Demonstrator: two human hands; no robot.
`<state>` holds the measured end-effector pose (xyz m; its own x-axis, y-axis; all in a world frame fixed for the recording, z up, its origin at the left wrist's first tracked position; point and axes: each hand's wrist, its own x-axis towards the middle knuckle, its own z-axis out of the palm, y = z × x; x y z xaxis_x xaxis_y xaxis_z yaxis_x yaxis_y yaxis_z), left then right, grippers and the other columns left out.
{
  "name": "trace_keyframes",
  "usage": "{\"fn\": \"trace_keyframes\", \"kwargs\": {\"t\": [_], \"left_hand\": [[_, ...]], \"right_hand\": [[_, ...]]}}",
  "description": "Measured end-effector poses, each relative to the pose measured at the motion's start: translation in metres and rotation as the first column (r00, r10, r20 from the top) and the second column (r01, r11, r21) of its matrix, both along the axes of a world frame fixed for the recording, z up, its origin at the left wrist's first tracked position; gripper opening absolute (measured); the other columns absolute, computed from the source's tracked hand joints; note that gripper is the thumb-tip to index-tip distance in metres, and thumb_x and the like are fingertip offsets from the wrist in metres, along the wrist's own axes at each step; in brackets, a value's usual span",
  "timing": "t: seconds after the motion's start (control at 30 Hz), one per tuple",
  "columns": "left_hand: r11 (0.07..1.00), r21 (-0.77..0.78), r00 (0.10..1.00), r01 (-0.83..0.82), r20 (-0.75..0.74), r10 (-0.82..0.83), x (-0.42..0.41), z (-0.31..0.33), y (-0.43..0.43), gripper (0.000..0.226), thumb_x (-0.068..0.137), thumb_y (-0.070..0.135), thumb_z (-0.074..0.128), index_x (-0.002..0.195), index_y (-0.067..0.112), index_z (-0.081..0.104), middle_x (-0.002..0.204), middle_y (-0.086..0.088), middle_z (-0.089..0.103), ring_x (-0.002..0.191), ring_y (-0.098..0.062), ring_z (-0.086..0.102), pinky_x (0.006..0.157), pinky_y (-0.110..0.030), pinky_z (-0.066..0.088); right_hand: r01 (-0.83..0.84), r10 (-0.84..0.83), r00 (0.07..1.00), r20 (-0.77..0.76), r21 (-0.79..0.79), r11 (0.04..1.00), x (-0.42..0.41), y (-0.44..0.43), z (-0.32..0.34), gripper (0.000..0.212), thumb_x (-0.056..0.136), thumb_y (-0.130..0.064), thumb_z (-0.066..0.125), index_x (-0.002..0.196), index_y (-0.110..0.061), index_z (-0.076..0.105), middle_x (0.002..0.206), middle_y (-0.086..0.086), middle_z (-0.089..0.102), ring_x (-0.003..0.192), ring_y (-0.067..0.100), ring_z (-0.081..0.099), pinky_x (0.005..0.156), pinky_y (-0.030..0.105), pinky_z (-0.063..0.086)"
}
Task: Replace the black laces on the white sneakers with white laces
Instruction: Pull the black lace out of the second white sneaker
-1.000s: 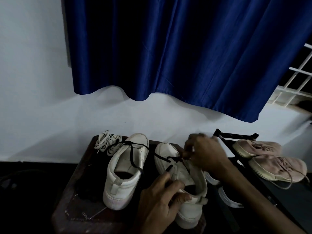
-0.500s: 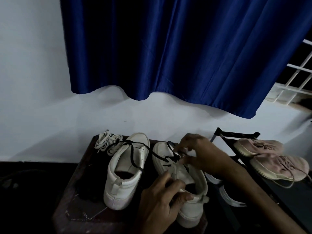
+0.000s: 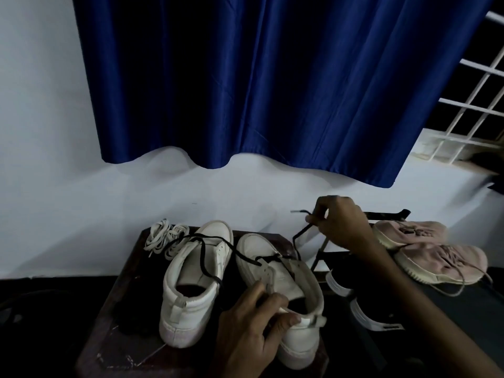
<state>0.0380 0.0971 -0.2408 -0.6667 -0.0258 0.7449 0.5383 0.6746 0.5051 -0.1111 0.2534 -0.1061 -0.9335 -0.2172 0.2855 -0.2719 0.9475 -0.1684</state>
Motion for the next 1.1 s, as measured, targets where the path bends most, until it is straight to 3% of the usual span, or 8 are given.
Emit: {"fn": "trace_keyframes", "kwargs": {"t": [0.2,0.33,0.43,0.5,0.57,0.7,0.93,1.1], "left_hand": [[1.0,0.009,1.0,-0.009,-0.029,0.009,-0.001,0.003,0.002,0.026,0.094,0.056,0.05,0.092,0.033,0.062,0.089,0.009,0.055,0.078,-0.005,0.059,0.059,-0.016,0.047],[0.99,0.108,0.995,-0.091,-0.037,0.096,0.005,0.003,-0.002,0.024,0.096,0.049,0.046,0.087,0.031,0.06,0.086,0.008,0.053,0.07,-0.008,0.056,0.061,-0.016,0.044],[0.968,0.172,0.979,-0.184,-0.058,0.196,0.007,0.005,-0.003,0.023,0.097,0.041,0.043,0.083,0.029,0.056,0.082,0.005,0.051,0.068,-0.012,0.051,0.062,-0.023,0.043],[0.97,0.153,0.977,-0.188,-0.073,0.201,0.006,0.004,-0.003,0.023,0.096,0.038,0.044,0.079,0.026,0.055,0.078,0.003,0.049,0.064,-0.016,0.051,0.058,-0.028,0.046],[0.976,0.096,0.975,-0.195,-0.089,0.203,0.006,0.002,-0.002,0.029,0.095,0.037,0.046,0.072,0.023,0.057,0.073,-0.001,0.049,0.058,-0.02,0.052,0.054,-0.03,0.045],[0.976,0.054,0.973,-0.211,-0.087,0.215,0.007,0.005,-0.003,0.038,0.094,0.038,0.046,0.065,0.019,0.061,0.071,-0.002,0.05,0.057,-0.02,0.05,0.055,-0.024,0.04],[0.981,0.087,0.983,-0.174,-0.044,0.178,0.007,0.005,-0.002,0.033,0.095,0.036,0.044,0.07,0.021,0.059,0.073,-0.002,0.048,0.057,-0.022,0.052,0.051,-0.032,0.045],[0.974,0.1,0.979,-0.202,-0.019,0.205,0.011,0.009,-0.003,0.026,0.09,0.029,0.048,0.068,0.021,0.06,0.073,0.002,0.049,0.057,-0.018,0.051,0.055,-0.024,0.04]], "right_hand": [[-0.182,0.213,0.975,0.056,-0.342,0.922,-0.008,-0.017,0.035,0.014,0.088,-0.033,0.069,0.085,-0.019,0.066,0.072,-0.005,0.071,0.058,0.005,0.064,0.055,0.02,0.051],[-0.254,0.349,0.936,-0.044,-0.769,0.586,-0.013,-0.041,0.075,0.018,0.092,-0.021,0.065,0.097,-0.004,0.064,0.082,0.005,0.074,0.066,0.012,0.065,0.055,0.022,0.052],[-0.246,0.351,0.931,-0.102,-0.885,0.395,-0.026,-0.049,0.078,0.015,0.094,-0.014,0.062,0.102,-0.002,0.061,0.086,0.009,0.072,0.071,0.015,0.066,0.061,0.026,0.056],[-0.199,0.299,0.952,-0.061,-0.866,0.458,-0.041,-0.044,0.054,0.01,0.094,-0.013,0.062,0.101,-0.006,0.062,0.088,0.006,0.073,0.072,0.014,0.068,0.064,0.028,0.056],[-0.13,0.243,0.969,0.04,-0.755,0.643,-0.048,-0.032,0.014,0.008,0.094,-0.014,0.06,0.099,-0.01,0.064,0.091,0.006,0.073,0.071,0.013,0.068,0.064,0.025,0.056],[-0.134,0.181,0.974,0.136,-0.3,0.944,-0.04,-0.01,-0.069,0.011,0.091,-0.012,0.063,0.094,-0.014,0.073,0.089,0.005,0.075,0.073,0.015,0.069,0.069,0.029,0.057],[-0.297,0.323,0.908,0.268,-0.134,0.946,0.0,0.005,-0.104,0.023,0.084,-0.01,0.067,0.103,-0.019,0.075,0.101,0.002,0.074,0.094,0.019,0.068,0.081,0.028,0.051],[-0.179,0.302,0.94,0.159,-0.523,0.833,0.024,0.016,-0.066,0.021,0.086,-0.013,0.071,0.103,-0.027,0.069,0.083,-0.009,0.07,0.074,0.003,0.064,0.069,0.016,0.048]]}}
